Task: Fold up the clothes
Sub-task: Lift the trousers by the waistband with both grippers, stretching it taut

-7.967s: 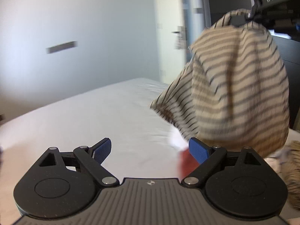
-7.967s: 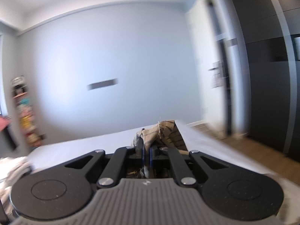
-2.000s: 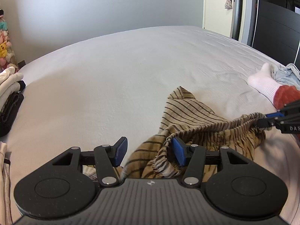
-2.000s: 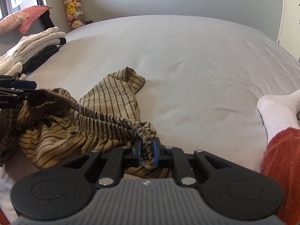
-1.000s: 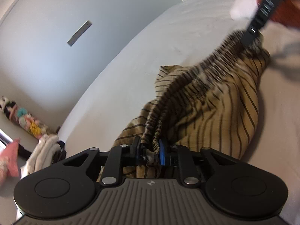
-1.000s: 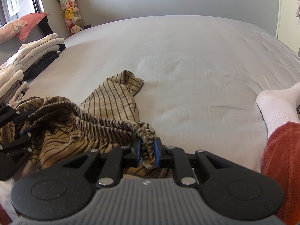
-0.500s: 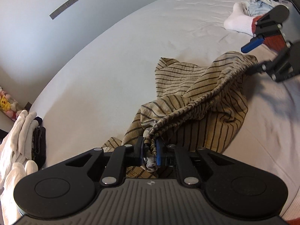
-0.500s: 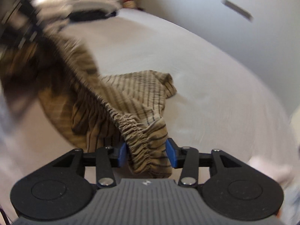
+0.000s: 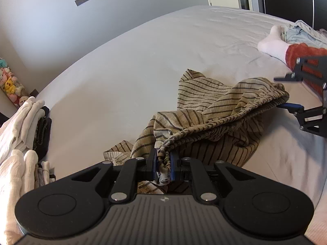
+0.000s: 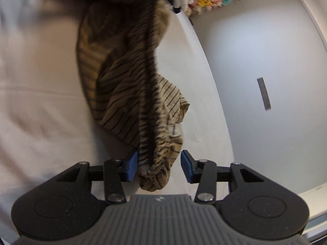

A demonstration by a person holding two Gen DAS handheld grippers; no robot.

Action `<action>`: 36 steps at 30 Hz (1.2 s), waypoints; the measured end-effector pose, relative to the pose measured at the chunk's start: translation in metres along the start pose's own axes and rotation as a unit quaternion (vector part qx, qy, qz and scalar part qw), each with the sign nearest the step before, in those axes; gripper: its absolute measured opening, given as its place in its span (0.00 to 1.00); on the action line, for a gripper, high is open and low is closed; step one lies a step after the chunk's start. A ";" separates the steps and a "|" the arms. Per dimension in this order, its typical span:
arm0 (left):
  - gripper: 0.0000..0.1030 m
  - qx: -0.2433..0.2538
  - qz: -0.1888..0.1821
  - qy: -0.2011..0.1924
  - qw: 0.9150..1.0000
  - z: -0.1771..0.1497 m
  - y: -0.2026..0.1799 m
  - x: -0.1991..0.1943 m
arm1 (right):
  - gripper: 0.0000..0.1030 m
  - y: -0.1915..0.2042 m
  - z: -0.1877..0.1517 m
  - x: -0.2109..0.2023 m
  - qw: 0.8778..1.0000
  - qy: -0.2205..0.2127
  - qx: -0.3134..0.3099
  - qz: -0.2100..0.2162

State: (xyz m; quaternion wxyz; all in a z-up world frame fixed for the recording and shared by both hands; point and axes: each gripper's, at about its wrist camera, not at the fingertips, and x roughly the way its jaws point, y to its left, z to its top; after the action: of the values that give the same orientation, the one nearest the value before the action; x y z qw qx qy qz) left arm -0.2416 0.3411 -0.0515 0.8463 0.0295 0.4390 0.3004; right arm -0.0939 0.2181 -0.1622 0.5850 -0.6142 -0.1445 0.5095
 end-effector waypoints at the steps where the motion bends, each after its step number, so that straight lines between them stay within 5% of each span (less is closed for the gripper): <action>1: 0.14 -0.004 0.000 -0.001 1.000 0.000 0.001 -0.002 | 0.34 0.002 -0.001 0.001 1.000 -0.002 -0.011 -0.008; 4: 0.14 -0.005 0.006 -0.003 1.000 -0.002 0.000 -0.007 | 0.20 0.003 -0.003 -0.001 0.999 -0.005 -0.024 -0.025; 9: 0.14 0.001 0.012 -0.004 1.000 -0.006 -0.003 -0.018 | 0.12 -0.015 -0.006 -0.013 0.999 -0.014 -0.011 -0.034; 17: 0.14 0.000 0.043 -0.033 0.999 -0.003 -0.018 -0.061 | 0.09 -0.075 -0.011 -0.054 0.995 -0.044 0.077 -0.053; 23: 0.13 -0.029 0.057 -0.098 0.993 0.001 -0.035 -0.115 | 0.08 -0.127 -0.028 -0.095 0.984 -0.071 0.136 -0.095; 31: 0.13 -0.068 0.068 -0.227 0.969 0.044 -0.009 -0.205 | 0.08 -0.211 -0.010 -0.182 0.950 -0.139 0.201 -0.194; 36: 0.13 -0.050 0.077 -0.274 0.957 0.089 0.027 -0.249 | 0.08 -0.284 0.006 -0.205 0.924 -0.179 0.260 -0.215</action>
State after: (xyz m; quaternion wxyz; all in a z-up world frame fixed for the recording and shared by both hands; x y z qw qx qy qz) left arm -0.2950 0.2490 0.1917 0.9089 0.1022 0.1708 0.3664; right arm -0.0691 0.1408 0.1787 0.7842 -0.2934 -0.2378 0.4923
